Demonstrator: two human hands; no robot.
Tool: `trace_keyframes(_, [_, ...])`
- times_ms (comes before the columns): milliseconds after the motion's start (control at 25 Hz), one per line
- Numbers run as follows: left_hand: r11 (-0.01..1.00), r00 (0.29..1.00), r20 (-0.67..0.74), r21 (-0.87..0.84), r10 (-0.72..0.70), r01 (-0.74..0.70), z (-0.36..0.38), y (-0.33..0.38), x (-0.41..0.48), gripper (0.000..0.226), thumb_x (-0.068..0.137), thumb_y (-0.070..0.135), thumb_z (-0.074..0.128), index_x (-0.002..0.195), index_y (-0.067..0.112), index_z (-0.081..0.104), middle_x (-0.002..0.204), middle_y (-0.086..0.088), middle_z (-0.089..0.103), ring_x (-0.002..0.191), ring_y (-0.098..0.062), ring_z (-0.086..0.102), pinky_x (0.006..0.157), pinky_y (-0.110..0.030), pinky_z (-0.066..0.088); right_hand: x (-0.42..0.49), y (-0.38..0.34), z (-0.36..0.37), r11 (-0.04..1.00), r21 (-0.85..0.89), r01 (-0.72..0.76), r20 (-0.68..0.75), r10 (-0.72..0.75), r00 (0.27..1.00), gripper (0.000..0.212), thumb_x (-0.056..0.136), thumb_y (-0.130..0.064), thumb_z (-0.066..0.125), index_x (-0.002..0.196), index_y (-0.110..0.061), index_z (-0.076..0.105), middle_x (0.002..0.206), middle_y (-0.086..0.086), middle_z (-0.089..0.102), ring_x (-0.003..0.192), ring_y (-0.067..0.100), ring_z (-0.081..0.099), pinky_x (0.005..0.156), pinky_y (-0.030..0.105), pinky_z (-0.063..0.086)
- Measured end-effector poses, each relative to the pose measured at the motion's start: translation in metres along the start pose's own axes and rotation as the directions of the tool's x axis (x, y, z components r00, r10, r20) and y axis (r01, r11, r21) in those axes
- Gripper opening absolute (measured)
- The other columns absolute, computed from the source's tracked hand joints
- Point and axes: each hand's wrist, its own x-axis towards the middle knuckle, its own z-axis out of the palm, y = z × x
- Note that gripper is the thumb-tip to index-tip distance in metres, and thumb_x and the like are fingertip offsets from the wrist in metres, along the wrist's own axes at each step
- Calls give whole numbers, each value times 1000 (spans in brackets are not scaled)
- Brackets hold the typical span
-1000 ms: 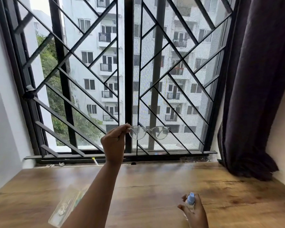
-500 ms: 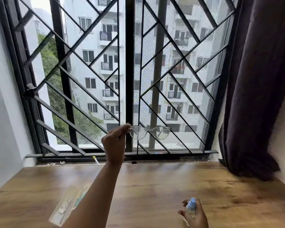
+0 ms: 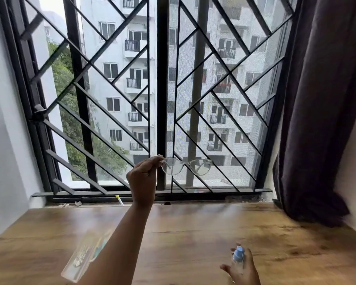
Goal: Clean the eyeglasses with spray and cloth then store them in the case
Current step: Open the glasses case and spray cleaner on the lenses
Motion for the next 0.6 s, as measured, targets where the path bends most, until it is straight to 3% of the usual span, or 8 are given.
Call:
trace_keyframes(120, [1000,1000,5,-7,3,-3,0,-3,0,15,73,5,68,87,7,74,84,6,68,79,2,65,72,-21,54,1,-13,-2,988,10,157,-72,-155,985,107,39,-62,76,122,-1,48,103,-10,59,96,2,53,78,-4,35])
trace_keyframes(160, [1000,1000,4,-6,-4,4,-1,-2,-1,15,73,6,68,87,8,74,83,6,68,80,6,64,72,-19,53,2,-18,-4,980,52,192,-118,-185,976,107,45,-71,68,126,-4,47,108,-16,58,102,6,51,82,0,34])
trace_keyframes(240, [1000,1000,1,-4,-7,7,-1,-1,-2,16,73,6,68,88,9,73,83,6,68,79,14,61,73,-16,52,2,-44,-2,945,88,314,-183,-294,938,86,59,-75,56,127,-23,46,118,-18,51,102,16,47,84,15,36])
trace_keyframes(320, [1000,1000,3,-17,-12,12,-1,0,-2,17,72,4,69,88,8,73,83,5,68,79,17,60,74,-13,52,4,-78,0,901,100,421,-204,-396,895,64,72,-69,50,125,-35,46,123,-16,48,98,14,47,84,23,37])
trace_keyframes(440, [1000,1000,5,-25,0,0,-2,0,-1,18,72,4,69,89,10,72,83,5,68,79,15,61,74,-11,51,19,-134,3,842,64,536,-218,-512,831,45,82,-38,50,123,-19,53,121,-8,54,115,0,47,102,16,32])
trace_keyframes(600, [1000,1000,13,-7,-3,3,-3,-2,-2,21,72,-1,69,88,11,72,83,5,68,79,4,65,73,-18,54,35,-189,13,713,-94,695,-208,-697,687,32,84,-7,54,115,-13,60,111,3,66,107,9,58,97,21,43])
